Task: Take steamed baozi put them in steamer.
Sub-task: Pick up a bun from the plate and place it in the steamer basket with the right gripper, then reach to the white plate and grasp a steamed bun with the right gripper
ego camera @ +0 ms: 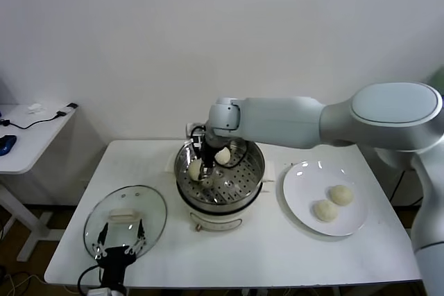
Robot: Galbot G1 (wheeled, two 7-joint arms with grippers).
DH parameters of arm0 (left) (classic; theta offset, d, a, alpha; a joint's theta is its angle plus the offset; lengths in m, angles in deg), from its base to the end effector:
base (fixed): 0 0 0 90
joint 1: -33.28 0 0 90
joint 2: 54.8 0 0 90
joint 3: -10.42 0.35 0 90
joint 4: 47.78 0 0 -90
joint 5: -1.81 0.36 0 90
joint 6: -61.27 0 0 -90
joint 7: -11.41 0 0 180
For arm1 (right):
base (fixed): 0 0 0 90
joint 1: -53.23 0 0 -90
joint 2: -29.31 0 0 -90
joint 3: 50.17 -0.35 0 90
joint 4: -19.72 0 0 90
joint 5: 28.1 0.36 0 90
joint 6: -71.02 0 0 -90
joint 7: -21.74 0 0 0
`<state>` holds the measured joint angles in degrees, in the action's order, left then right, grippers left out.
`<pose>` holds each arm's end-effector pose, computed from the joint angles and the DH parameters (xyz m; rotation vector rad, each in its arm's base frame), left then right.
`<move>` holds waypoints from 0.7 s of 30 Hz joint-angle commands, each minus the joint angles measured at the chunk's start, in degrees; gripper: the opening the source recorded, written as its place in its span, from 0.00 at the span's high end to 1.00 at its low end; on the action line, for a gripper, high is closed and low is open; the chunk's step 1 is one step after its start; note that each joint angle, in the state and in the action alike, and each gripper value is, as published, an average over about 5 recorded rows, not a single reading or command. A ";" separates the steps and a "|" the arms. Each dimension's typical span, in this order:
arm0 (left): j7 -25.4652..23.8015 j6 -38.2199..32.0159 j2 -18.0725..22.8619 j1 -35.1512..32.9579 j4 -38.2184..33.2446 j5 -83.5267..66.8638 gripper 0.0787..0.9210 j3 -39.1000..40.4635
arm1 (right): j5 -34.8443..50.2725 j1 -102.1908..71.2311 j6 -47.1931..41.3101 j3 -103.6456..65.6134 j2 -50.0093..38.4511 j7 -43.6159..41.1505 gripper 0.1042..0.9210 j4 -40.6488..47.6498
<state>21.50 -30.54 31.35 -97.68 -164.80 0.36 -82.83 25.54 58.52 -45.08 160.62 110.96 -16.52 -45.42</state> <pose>0.1206 0.0307 -0.3495 0.2751 -2.9232 -0.1190 0.5499 0.2048 -0.1170 1.4688 -1.5061 1.3176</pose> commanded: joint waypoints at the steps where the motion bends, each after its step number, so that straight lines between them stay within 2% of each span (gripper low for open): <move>1: 0.21 -0.03 0.03 -0.17 -0.05 0.15 0.12 0.01 | -0.65 -0.58 1.38 -0.70 0.05 -0.57 0.17 0.84; 4: 0.20 0.02 0.05 -0.23 -0.17 0.22 0.12 0.00 | -1.50 2.94 4.20 -0.22 -2.08 -3.86 0.13 -0.93; 8: 0.12 0.11 0.20 -0.19 -0.47 0.45 0.12 0.26 | -2.45 10.23 9.50 1.13 -7.50 -11.82 0.12 -3.42; 15: 0.01 0.28 0.31 -0.11 -0.98 0.30 0.12 -0.12 | -3.11 22.23 15.74 7.81 -24.95 -23.25 0.12 -10.11; 21: -0.12 0.38 0.63 -0.13 -1.35 0.34 0.12 -0.24 | -13.55 25.07 18.75 16.60 -39.04 -25.53 0.12 -16.26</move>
<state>21.39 -30.21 31.77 -97.70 -165.93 0.68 -82.99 20.96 74.61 -32.49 167.62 91.70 -33.38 -53.90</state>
